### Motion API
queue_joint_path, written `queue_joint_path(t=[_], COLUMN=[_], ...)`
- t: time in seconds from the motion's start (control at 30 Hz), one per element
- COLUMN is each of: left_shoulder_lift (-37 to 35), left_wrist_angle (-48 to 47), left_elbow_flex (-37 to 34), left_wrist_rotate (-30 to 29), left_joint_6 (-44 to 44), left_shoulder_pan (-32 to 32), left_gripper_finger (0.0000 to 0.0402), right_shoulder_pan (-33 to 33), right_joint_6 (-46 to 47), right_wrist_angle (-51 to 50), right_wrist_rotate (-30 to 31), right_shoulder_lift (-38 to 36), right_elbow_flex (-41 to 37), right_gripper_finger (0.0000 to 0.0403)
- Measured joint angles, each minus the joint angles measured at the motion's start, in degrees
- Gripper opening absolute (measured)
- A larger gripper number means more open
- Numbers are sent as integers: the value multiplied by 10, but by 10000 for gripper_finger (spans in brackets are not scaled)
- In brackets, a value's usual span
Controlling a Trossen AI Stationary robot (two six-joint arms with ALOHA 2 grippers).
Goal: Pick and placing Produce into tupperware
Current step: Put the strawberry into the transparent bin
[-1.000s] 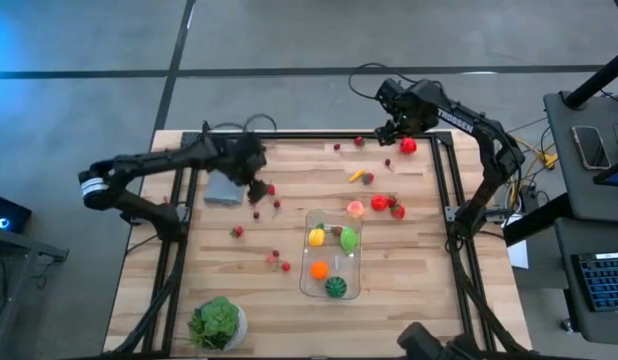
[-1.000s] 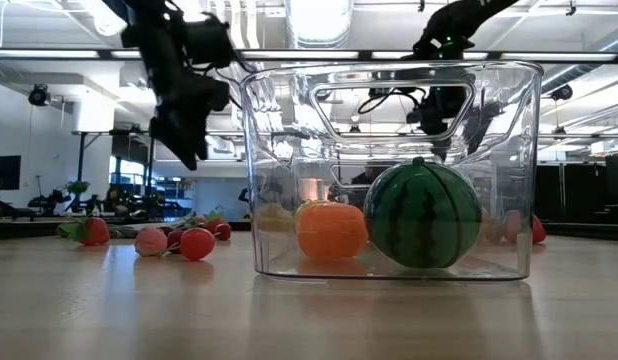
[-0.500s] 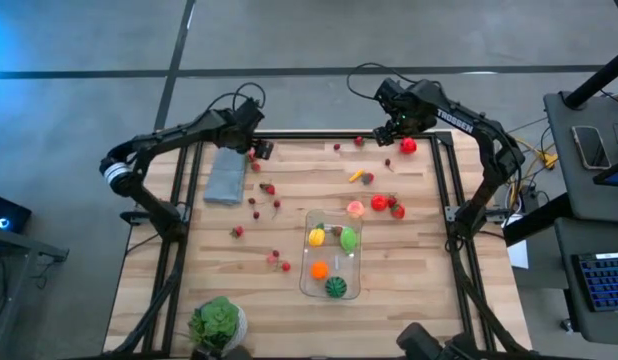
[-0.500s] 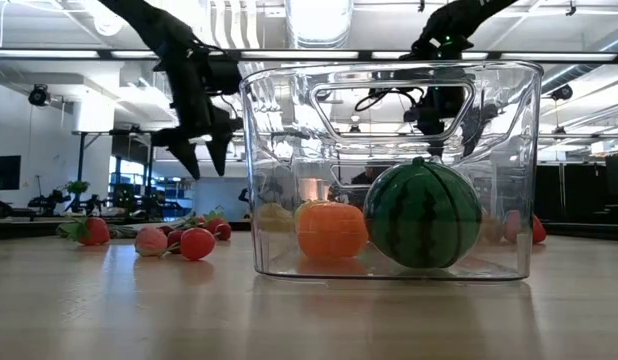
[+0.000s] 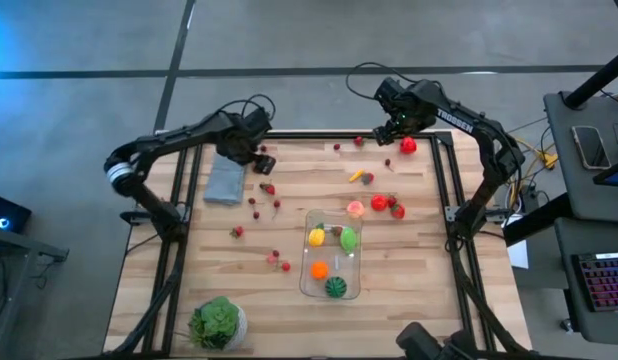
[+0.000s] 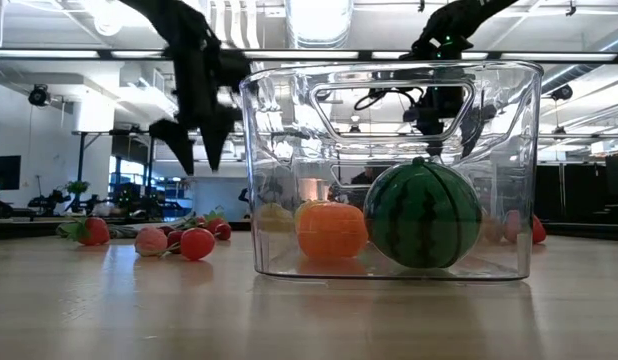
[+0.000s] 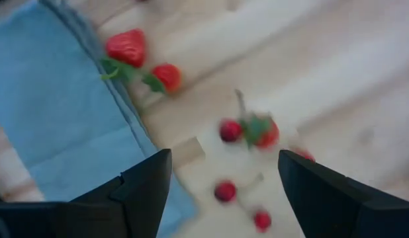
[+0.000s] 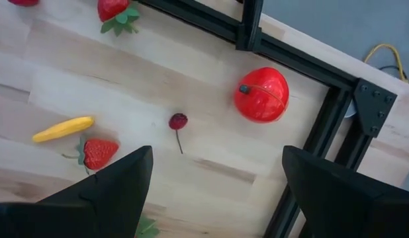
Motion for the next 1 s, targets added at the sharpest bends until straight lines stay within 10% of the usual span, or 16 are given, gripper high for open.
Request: queue_joint_path(t=[0.57, 1.0], left_shoulder_lift=[-135, -140], left_wrist_angle=[-213, -10], left_elbow_flex=[101, -193], left_wrist_rotate=[-167, -12], left_joint_6=[72, -47], left_shoulder_pan=[45, 10], left_gripper_finger=[262, 262], right_shoulder_pan=[0, 0], right_joint_6=[-41, -44], right_wrist_angle=[11, 19], right_wrist_rotate=[-2, -1], right_shoulder_lift=[0, 0], right_elbow_flex=[0, 0], right_gripper_finger=[329, 329])
